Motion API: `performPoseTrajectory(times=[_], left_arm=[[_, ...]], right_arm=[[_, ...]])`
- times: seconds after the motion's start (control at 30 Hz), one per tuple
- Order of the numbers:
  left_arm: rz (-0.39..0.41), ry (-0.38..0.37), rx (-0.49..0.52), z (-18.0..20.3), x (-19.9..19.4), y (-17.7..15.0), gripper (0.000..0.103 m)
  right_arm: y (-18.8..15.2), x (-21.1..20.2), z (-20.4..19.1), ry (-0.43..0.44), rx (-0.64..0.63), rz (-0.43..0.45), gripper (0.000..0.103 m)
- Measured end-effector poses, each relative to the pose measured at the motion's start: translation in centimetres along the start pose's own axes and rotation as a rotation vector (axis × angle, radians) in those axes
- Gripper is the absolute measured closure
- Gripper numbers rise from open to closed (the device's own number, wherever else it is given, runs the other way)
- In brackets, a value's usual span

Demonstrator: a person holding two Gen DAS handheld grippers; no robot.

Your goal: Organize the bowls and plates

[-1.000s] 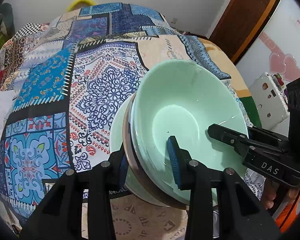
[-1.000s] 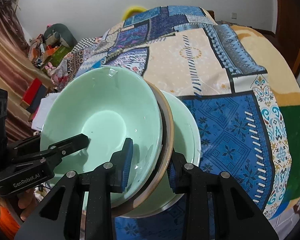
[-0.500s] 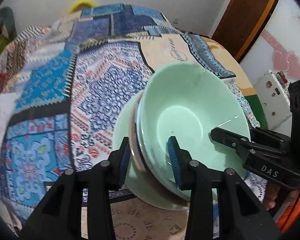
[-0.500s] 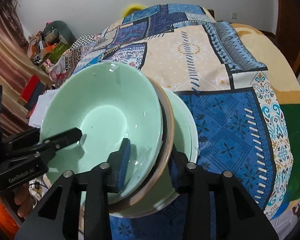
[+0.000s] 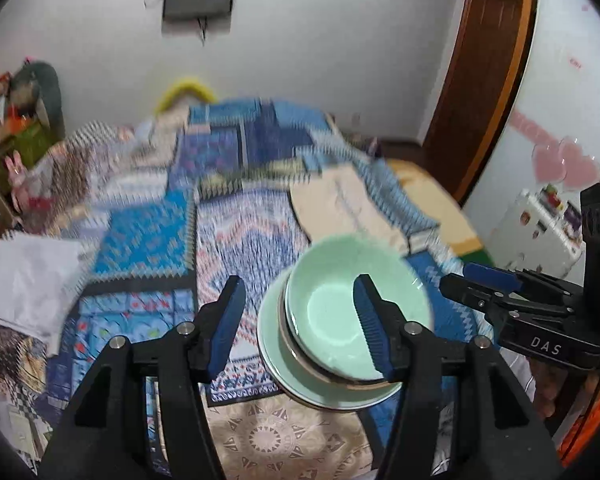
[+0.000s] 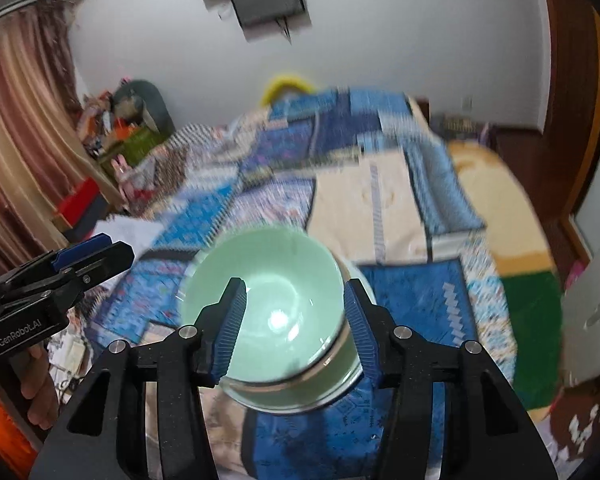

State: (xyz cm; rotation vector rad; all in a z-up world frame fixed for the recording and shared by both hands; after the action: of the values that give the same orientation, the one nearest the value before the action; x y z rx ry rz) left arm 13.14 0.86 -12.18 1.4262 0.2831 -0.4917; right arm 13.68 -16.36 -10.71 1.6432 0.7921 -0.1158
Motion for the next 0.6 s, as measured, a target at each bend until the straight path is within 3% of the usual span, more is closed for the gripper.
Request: performPoseTrajectory(times=[0.3, 0.57, 0.6], left_arm=[[0.321, 0.028, 0.041, 1.8, -10.4, 4.6, 0.03], [0.465, 0.04, 0.074, 3.3, -15.0, 5.3, 0.011], [0.477, 0.043, 0.075, 3.5, -15.5, 5.2, 0.009]], right_arm=[[4.4, -8.3, -3.9, 0.01, -0.12, 0.295, 0.039], [5.2, -11.2, -5.3, 0.048, -0.144, 0.403, 0.023], [5.2, -11.3, -5.4, 0.053, -0.14, 0.406, 0.017]])
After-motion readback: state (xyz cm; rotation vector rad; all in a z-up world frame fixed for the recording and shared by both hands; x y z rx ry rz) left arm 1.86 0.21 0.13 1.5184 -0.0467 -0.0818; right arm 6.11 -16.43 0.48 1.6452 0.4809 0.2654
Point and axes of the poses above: each gripper's, at about its wrist camera, not at the fingertips, and x roughly the way its jaws point, z to its right, y to its top, the point moved 5 cm from there along x, roughly the way its jaws point, and after that the axes turned 12 degrees about z, right-handed, at the moved point
